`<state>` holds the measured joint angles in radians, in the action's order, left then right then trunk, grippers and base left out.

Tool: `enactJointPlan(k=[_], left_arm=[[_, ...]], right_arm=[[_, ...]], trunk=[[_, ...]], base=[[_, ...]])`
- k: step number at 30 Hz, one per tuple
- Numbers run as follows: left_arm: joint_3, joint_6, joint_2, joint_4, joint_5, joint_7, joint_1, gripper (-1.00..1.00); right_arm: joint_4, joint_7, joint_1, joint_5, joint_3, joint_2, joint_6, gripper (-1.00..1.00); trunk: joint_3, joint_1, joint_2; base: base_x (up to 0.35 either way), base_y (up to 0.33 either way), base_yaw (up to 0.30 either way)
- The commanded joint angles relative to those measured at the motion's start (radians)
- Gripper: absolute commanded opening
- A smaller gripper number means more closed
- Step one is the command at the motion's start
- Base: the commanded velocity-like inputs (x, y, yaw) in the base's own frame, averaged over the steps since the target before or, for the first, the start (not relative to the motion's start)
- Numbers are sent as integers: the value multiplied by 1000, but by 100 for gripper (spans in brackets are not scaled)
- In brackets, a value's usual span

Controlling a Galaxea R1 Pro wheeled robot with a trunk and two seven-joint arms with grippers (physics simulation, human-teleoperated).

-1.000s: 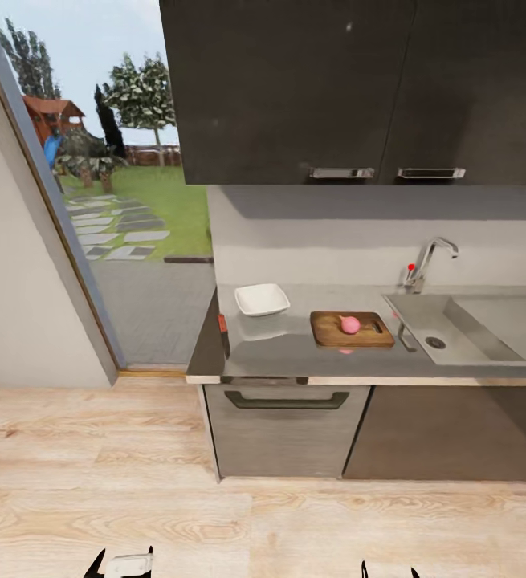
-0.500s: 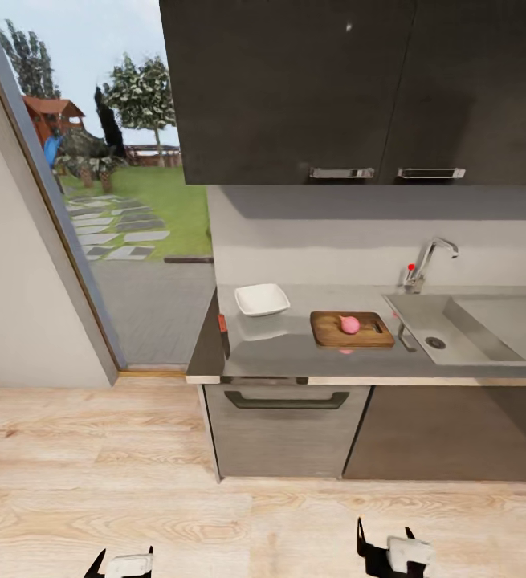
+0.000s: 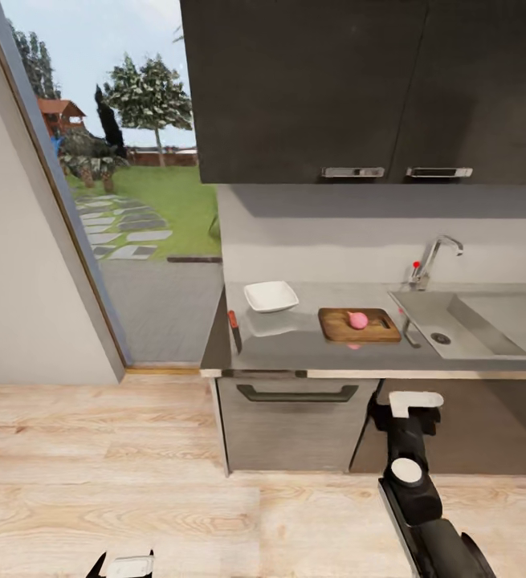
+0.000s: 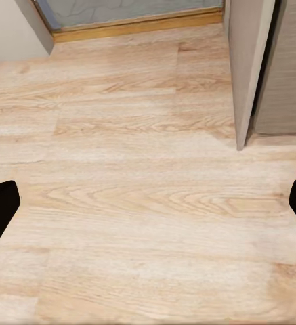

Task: In the kitchen, take the Vidalia onion out of the sink, dice it on the chopping board with the paring knife, put the diced onion into the bowl on the countertop, then place both the paring knife and the chopping board into the sink.

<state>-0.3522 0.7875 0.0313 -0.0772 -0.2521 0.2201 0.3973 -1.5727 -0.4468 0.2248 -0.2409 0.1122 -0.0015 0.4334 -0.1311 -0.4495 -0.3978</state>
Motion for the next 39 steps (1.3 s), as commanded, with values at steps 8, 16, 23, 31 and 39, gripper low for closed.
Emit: enactJointPlan(k=[8, 16, 23, 31, 39], left_arm=[[-9, -2, -2, -3, -6, 2, 2, 100], [-9, -3, -2, -3, -6, 2, 2, 100], [-9, -3, -4, -3, -6, 2, 2, 100], [-8, -2, -1, -3, -6, 2, 2, 100], [-8, -2, -3, -2, -6, 2, 2, 100]], right_arm=[[-36, -9, 240, -81, 2, 11, 249, 100], [0, -3, 508, -85, 4, 45, 435, 100], [258, 2, 800, -85, 8, 90, 511, 100], [628, 307, 1151, -89, 63, 94, 518, 100], [604, 944, 1204, -245, 296, 40, 507, 100]], trunk=[[-2, -1, -2], [-2, -1, -2], [-2, -1, -2], [-2, -1, -2], [-2, -1, -2]], base=[[-11, 11, 0], [-1, 1, 0], [0, 0, 0], [0, 0, 0], [0, 0, 0]])
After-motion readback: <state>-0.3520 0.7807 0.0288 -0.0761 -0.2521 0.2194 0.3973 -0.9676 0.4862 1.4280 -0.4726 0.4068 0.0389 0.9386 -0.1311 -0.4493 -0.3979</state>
